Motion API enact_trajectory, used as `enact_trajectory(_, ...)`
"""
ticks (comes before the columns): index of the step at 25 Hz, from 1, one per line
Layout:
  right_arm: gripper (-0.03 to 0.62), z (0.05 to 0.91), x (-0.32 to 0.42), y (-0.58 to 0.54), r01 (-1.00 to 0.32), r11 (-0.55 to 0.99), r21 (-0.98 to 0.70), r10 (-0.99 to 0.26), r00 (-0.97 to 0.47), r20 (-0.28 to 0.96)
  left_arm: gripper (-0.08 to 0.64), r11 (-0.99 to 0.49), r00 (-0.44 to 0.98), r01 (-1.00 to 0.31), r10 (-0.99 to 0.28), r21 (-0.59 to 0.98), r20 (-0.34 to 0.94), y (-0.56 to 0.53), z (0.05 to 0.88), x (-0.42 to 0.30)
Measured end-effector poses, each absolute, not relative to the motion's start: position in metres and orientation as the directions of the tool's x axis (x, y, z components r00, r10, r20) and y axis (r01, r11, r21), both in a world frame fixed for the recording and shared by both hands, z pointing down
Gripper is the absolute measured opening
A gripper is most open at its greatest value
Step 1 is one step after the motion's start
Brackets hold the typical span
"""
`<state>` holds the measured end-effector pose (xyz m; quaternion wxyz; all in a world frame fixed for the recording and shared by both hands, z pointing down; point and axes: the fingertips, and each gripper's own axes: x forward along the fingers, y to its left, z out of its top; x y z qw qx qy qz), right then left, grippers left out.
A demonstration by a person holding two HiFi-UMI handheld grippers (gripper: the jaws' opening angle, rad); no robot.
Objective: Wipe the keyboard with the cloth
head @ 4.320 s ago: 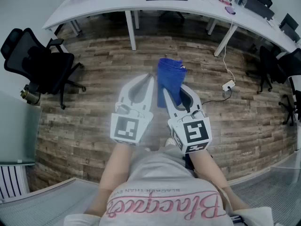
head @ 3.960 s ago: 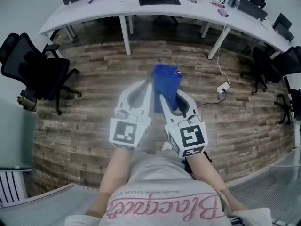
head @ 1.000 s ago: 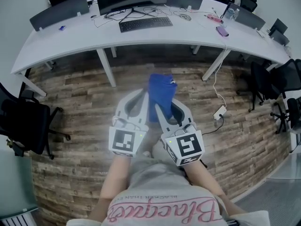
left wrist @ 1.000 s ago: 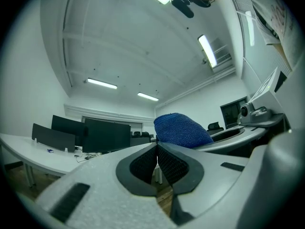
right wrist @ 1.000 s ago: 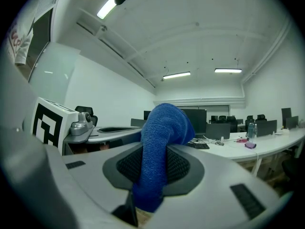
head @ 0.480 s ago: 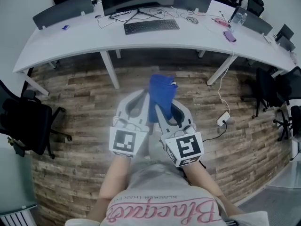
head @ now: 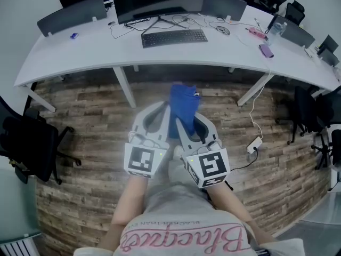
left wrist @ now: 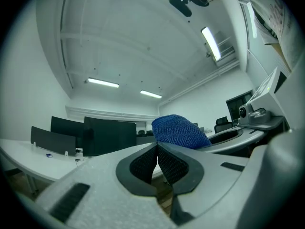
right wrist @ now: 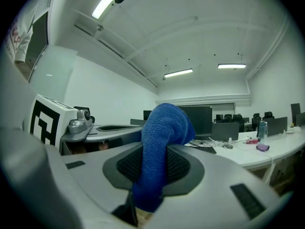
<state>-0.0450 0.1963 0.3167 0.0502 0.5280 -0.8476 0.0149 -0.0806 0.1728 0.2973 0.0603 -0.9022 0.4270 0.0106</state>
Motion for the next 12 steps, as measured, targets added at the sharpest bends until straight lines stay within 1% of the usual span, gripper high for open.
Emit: enact_trajectory(12,0.095,0.311,-0.009,0.073,-0.868,0.495,0.023,-0.866,-0.491,0.097,0.005,-0.582,0.590,-0.806,-0.805,-0.109,-0.059,0.053,0.291,-0.044)
